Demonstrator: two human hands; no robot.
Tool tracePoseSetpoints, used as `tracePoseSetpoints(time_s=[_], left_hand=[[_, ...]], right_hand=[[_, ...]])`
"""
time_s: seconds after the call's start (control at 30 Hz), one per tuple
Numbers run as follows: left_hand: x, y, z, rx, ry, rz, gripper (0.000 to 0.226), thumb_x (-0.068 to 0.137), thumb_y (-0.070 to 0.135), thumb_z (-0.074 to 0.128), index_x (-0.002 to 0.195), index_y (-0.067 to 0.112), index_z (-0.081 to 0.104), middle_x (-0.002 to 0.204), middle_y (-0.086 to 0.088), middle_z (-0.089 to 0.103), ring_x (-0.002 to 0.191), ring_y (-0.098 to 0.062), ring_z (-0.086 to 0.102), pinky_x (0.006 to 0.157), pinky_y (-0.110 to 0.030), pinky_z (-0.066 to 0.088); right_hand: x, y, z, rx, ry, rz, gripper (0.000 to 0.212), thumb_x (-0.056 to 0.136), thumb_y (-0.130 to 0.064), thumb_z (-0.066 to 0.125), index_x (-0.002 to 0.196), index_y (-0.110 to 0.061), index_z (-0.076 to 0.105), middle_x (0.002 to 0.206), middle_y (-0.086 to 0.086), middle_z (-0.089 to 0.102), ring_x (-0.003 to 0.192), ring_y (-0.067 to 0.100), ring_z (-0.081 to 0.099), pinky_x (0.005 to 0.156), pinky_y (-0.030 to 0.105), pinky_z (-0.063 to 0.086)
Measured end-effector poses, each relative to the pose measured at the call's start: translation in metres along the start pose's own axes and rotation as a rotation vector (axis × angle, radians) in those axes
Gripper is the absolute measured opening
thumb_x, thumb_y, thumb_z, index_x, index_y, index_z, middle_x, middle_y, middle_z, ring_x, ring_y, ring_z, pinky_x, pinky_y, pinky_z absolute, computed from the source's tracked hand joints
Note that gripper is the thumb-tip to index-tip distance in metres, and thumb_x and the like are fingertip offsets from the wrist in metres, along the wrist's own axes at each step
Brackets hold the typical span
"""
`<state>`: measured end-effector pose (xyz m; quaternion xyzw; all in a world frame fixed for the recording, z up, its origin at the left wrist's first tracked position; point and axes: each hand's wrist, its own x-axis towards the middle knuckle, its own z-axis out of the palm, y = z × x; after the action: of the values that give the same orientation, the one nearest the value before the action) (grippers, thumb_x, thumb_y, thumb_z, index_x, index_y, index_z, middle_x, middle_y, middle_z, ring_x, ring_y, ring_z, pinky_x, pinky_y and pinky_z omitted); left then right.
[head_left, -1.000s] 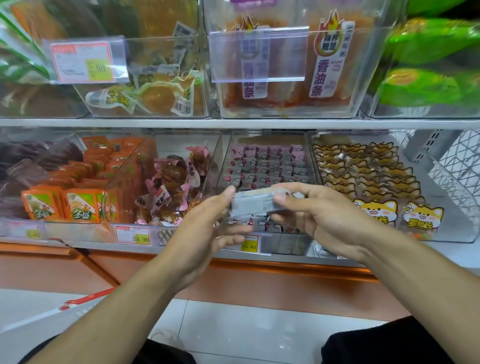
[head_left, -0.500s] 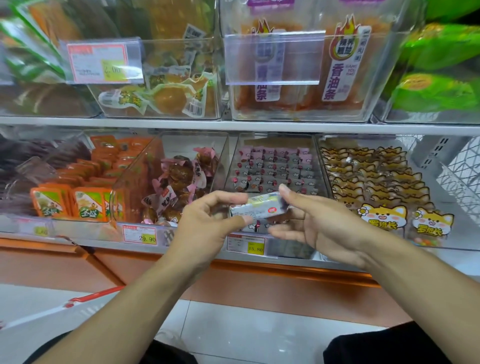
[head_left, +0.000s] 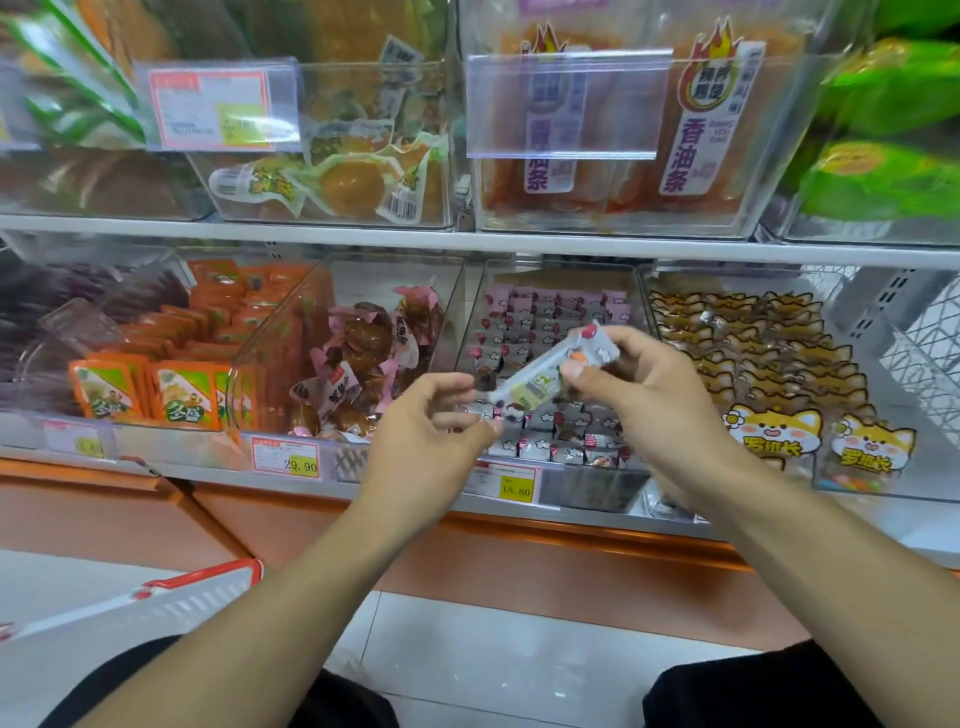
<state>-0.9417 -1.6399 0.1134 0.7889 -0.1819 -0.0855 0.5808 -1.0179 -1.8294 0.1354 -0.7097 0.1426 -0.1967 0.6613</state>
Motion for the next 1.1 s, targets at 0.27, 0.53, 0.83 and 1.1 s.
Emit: tracePoseSetpoints(time_s=[0.27,0.53,0.83,1.1], left_hand=[[-0.014,-0.008,0.007,0.973,-0.058,0.296,0.067,0.089,0.059,0.060,0.145,0.025,0.047,0.152,0.007,0.040,0.134,-0.017,0.047,0.101,-0.038,0.046],[-0.011,-0.014,0.012,1.114,-0.147,0.236,0.078,0.090,0.067,0.052,0.153,0.025,0.033,0.163,0.010,0.027,0.127,-0.022,0.059,0.094,-0.040,0.051],[-0.009,-0.016,0.011,1.142,-0.139,0.267,0.072,0.091,0.065,0.054,0.147,0.024,0.037,0.156,0.009,0.036,0.121,-0.024,0.061,0.091,-0.041,0.051],[-0.009,-0.018,0.011,1.139,-0.129,0.277,0.070,0.091,0.062,0.055,0.147,0.024,0.036,0.144,0.008,0.047,0.117,-0.023,0.062,0.086,-0.039,0.049]], right_hand=[[0.023,0.002,0.031,-0.259,0.048,-0.176,0.018,0.092,-0.022,0.072,0.096,-0.038,0.066,0.092,-0.015,0.075,0.090,0.004,0.070,0.089,0.040,0.059],[0.055,0.013,0.044,-0.418,0.027,0.017,0.057,0.092,-0.043,0.068,0.144,-0.023,0.054,0.122,-0.003,0.069,0.106,0.025,0.068,0.088,0.040,0.055],[0.075,0.019,0.056,-0.572,0.041,-0.130,0.044,0.096,-0.035,0.067,0.137,-0.022,0.058,0.107,-0.005,0.062,0.096,0.015,0.057,0.081,0.025,0.043],[0.067,0.026,0.061,-1.007,-0.336,-0.118,0.011,0.092,-0.030,0.072,0.101,-0.025,0.076,0.105,-0.007,0.075,0.088,0.008,0.067,0.071,0.022,0.046]])
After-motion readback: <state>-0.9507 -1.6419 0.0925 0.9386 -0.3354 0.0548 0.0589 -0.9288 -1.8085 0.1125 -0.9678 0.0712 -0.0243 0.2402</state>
